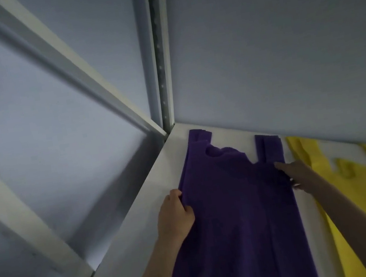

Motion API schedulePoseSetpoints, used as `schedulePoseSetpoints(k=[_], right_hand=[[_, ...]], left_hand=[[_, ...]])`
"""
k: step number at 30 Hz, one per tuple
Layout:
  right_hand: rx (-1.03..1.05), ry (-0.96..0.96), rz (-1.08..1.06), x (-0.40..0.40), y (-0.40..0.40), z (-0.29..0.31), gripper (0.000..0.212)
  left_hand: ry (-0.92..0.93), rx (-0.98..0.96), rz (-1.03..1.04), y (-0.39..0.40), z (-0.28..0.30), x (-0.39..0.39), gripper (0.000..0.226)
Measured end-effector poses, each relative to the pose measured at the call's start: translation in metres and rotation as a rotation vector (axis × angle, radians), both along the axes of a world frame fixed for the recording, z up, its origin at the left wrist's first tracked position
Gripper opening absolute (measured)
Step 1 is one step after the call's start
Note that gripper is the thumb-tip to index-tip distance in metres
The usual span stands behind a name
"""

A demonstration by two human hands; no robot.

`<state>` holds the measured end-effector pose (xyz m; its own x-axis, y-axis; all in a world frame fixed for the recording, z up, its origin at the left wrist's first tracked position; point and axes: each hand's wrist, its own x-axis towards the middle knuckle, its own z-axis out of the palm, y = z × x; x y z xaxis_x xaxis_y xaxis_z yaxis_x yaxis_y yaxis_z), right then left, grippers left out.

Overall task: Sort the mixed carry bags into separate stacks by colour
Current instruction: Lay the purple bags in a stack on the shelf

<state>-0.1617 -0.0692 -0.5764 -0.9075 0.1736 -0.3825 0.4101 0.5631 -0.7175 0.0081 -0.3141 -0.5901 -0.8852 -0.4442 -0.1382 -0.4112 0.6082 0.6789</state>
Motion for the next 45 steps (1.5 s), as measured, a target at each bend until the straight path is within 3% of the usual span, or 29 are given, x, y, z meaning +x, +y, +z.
schedulePoseSetpoints(k=[6, 11, 15, 18, 22, 27, 34, 39, 42, 45], right_hand=[[-0.338, -0.013, -0.144, -0.024, -0.009, 0.008, 0.037], [-0.454, 0.188, -0.151, -0.034, -0.008, 0.015, 0.020], [-0.193, 0.094, -0.039, -0.020, -0.003, 0.016, 0.012], [-0.083, 0.069, -0.024, 0.013, 0.007, 0.019, 0.048], [-0.119, -0.048, 0.001, 0.071, 0.019, 0.005, 0.035], [0.076, 0.037, 0.077, 0.110, 0.018, -0.006, 0.025], [0.184, 0.032, 0.161, 0.115, 0.011, 0.006, 0.018], [0.198, 0.059, 0.166, 0.116, 0.013, 0.004, 0.017], [0.224, 0.063, 0.167, 0.114, 0.012, 0.002, 0.023], [0.233, 0.060, 0.148, 0.116, 0.010, 0.003, 0.031]], left_hand=[[-0.032, 0.058, 0.001, -0.003, 0.001, -0.003, 0.033], [-0.044, 0.036, 0.004, 0.000, 0.000, -0.004, 0.034], [-0.155, 0.108, -0.019, -0.004, 0.015, -0.015, 0.034], [-0.227, 0.067, 0.020, -0.007, 0.030, -0.039, 0.042], [-0.104, 0.076, 0.070, -0.012, 0.034, -0.091, 0.044], [-0.041, 0.228, 0.097, -0.004, 0.040, -0.132, 0.046], [-0.034, 0.448, 0.160, -0.001, 0.043, -0.163, 0.073], [0.134, 0.521, 0.070, 0.002, 0.060, -0.168, 0.040], [0.276, 0.485, 0.078, 0.000, 0.060, -0.164, 0.042], [0.103, 0.388, 0.086, 0.001, 0.051, -0.161, 0.061]])
